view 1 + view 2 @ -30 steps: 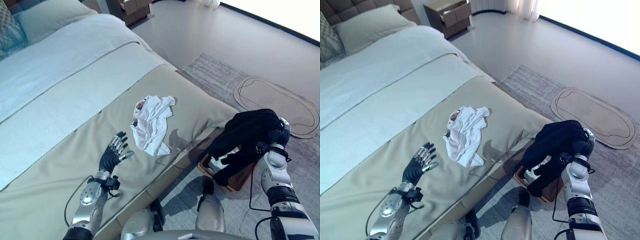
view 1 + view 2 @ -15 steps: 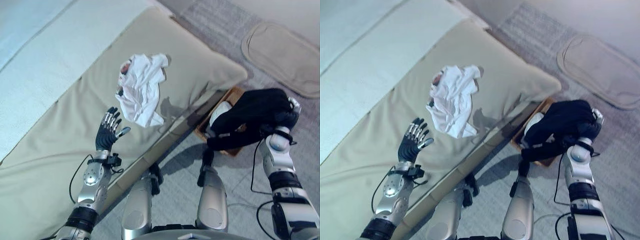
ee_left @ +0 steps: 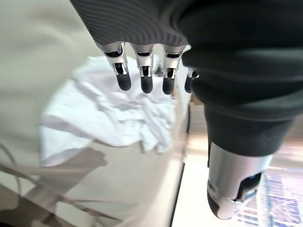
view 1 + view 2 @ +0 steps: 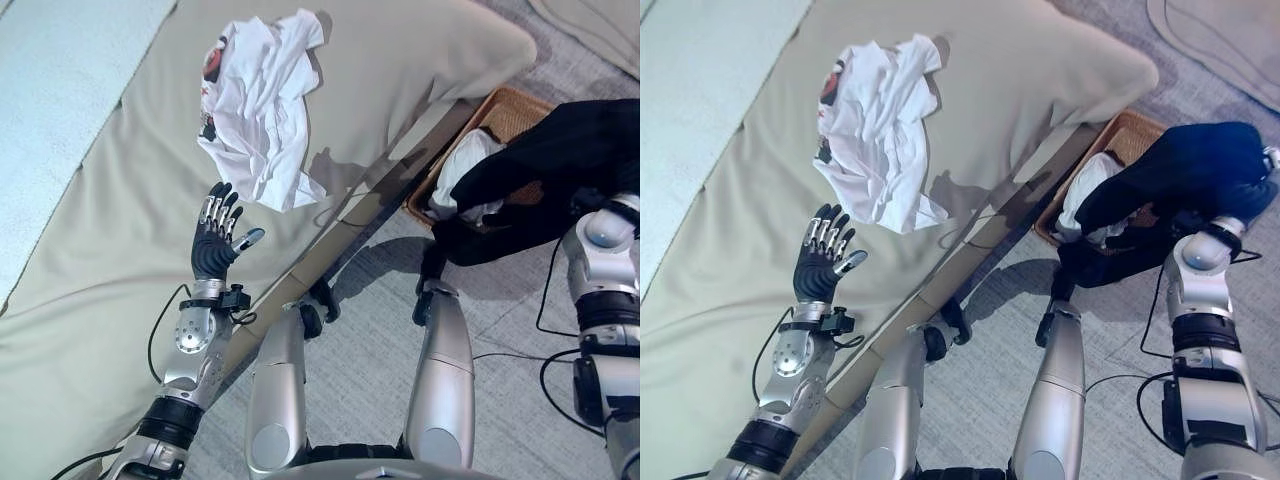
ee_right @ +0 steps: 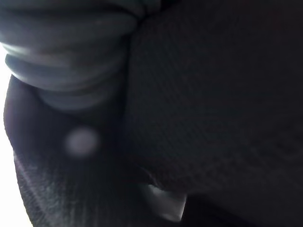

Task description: Pick up clothes into the bucket

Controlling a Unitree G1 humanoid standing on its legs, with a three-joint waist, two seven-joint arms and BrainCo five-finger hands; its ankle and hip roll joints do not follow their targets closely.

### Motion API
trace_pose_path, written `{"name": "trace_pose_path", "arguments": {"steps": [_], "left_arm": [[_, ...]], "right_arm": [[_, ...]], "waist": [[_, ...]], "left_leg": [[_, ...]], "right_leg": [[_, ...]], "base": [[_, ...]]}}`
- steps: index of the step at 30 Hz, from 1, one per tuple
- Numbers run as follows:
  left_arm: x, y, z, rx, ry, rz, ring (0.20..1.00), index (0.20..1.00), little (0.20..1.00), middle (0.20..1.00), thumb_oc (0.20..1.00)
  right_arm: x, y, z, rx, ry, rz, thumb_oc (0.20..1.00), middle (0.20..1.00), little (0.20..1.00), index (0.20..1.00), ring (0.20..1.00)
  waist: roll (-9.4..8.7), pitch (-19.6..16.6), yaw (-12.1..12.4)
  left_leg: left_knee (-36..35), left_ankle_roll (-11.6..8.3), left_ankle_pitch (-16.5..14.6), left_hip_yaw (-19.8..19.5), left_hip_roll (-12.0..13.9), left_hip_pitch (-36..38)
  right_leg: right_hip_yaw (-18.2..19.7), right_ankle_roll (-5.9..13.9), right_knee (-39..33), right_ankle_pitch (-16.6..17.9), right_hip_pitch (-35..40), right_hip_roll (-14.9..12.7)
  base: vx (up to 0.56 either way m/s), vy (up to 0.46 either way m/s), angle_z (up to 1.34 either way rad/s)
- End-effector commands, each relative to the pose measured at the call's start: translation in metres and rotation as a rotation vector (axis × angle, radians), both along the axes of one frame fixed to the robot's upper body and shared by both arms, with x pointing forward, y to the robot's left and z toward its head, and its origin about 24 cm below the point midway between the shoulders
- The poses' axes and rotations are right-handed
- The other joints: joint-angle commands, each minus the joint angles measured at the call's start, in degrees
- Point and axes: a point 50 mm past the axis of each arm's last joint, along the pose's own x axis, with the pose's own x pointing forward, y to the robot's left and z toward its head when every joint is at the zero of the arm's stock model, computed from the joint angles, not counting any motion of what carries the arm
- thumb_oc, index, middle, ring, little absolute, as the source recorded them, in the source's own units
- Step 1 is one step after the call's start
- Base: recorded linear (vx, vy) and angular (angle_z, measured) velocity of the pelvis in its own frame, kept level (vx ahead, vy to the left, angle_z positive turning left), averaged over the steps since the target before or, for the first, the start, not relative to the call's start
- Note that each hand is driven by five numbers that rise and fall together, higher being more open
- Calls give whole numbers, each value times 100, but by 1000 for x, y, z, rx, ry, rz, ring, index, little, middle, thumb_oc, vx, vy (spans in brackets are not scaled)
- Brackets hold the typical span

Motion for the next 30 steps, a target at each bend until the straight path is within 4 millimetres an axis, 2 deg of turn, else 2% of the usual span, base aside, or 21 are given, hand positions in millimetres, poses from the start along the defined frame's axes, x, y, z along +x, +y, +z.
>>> {"name": "trace_pose_path", "arguments": {"steps": [1,10,14,17,21,22,23,24,30], "left_arm": [[-14,-5,16,-61,-115,-19,1000,1000,1000,1000,1000],[-15,-12,23,-64,-147,-42,1000,1000,1000,1000,1000],[-14,-11,23,-72,-146,-34,1000,1000,1000,1000,1000],[-14,-8,21,-75,-135,-10,1000,1000,1000,1000,1000],[-11,-5,20,-60,-127,15,1000,1000,1000,1000,1000],[-11,-3,19,-54,-120,29,1000,1000,1000,1000,1000],[-10,-1,18,-51,-119,32,1000,1000,1000,1000,1000],[-11,0,17,-51,-114,34,1000,1000,1000,1000,1000],[-11,7,17,-50,-112,45,1000,1000,1000,1000,1000]], "right_arm": [[-9,-13,59,-126,-149,-56,200,200,200,200,200],[-15,-19,109,-199,-222,-94,200,200,200,200,200],[-17,-17,119,-217,-251,-93,200,200,200,200,200],[-21,-7,133,-271,-312,-71,200,200,200,200,200],[-22,7,136,-320,-342,-34,200,200,200,200,200],[-22,19,139,-357,-360,3,200,200,200,200,200],[-22,22,139,-362,-371,10,200,200,200,200,200],[-22,25,139,-363,-380,17,200,200,200,200,200],[-25,34,147,-395,-422,36,200,200,200,200,200]], "waist": [[177,-223,-66],[251,-203,-65],[223,-218,-80],[128,-258,-121],[33,-303,-169],[-50,-329,-215],[-51,-381,-204],[-100,-368,-227],[-210,-481,-211]], "left_leg": [[-17,-333,-182,-494,52,-139],[-95,-350,-122,-393,104,-369],[-182,-360,-95,-398,103,-291],[-357,-385,-33,-417,110,-119],[-588,-403,33,-457,101,85],[-739,-371,243,-420,101,159],[-781,-426,123,-492,98,269],[-859,-389,282,-429,87,302],[-1292,-445,435,-457,9,717]], "right_leg": [[296,365,378,-219,-212,22],[459,331,544,-268,-708,102],[423,331,539,-274,-657,98],[335,342,428,-241,-512,108],[254,359,221,-177,-287,120],[174,299,9,41,-167,104],[185,365,15,-82,-52,134],[120,307,-128,86,16,114],[6,350,-552,252,479,93]], "base": [[-27,-21,-12],[-7,-16,-11],[0,-9,0],[2,-10,0],[-17,-32,1],[0,0,0],[-64,-44,8],[18,-21,9],[12,-4,7]]}}
